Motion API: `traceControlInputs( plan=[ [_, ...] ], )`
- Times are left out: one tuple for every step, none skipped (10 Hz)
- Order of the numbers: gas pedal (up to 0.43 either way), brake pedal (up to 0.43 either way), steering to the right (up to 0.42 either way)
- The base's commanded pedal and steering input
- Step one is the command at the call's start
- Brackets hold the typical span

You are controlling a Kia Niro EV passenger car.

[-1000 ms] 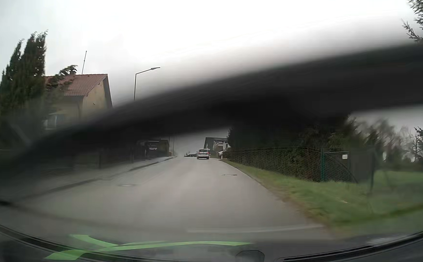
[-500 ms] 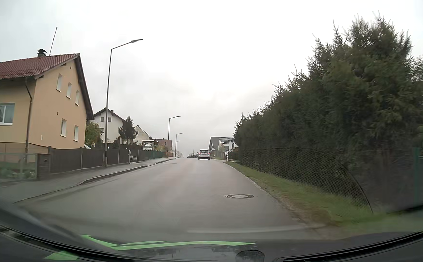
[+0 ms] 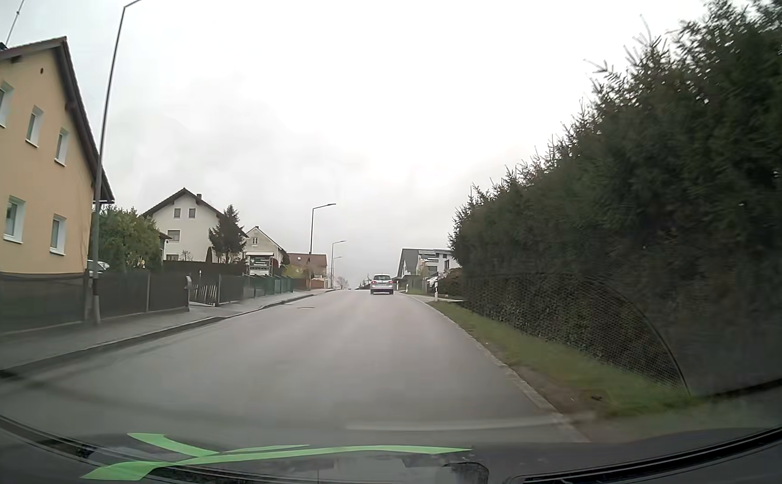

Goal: Follow the waypoints while adhering to traffic rules and regulations

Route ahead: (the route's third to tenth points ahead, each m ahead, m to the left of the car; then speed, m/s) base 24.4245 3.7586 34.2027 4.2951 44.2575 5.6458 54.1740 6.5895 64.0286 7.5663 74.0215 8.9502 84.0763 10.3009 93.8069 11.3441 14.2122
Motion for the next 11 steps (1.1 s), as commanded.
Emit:
traceControlInputs(
  plan=[
    [0.197,0.0,-0.015],
    [0.197,0.0,-0.016],
    [0.197,0.0,-0.016],
    [0.177,0.0,-0.016],
    [0.13,0.0,-0.016],
    [0.118,0.0,-0.016],
    [0.118,0.0,-0.016],
    [0.118,0.0,-0.016],
    [0.13,0.0,-0.016],
    [0.13,0.0,-0.016],
    [0.13,0.0,-0.015]
  ],
)
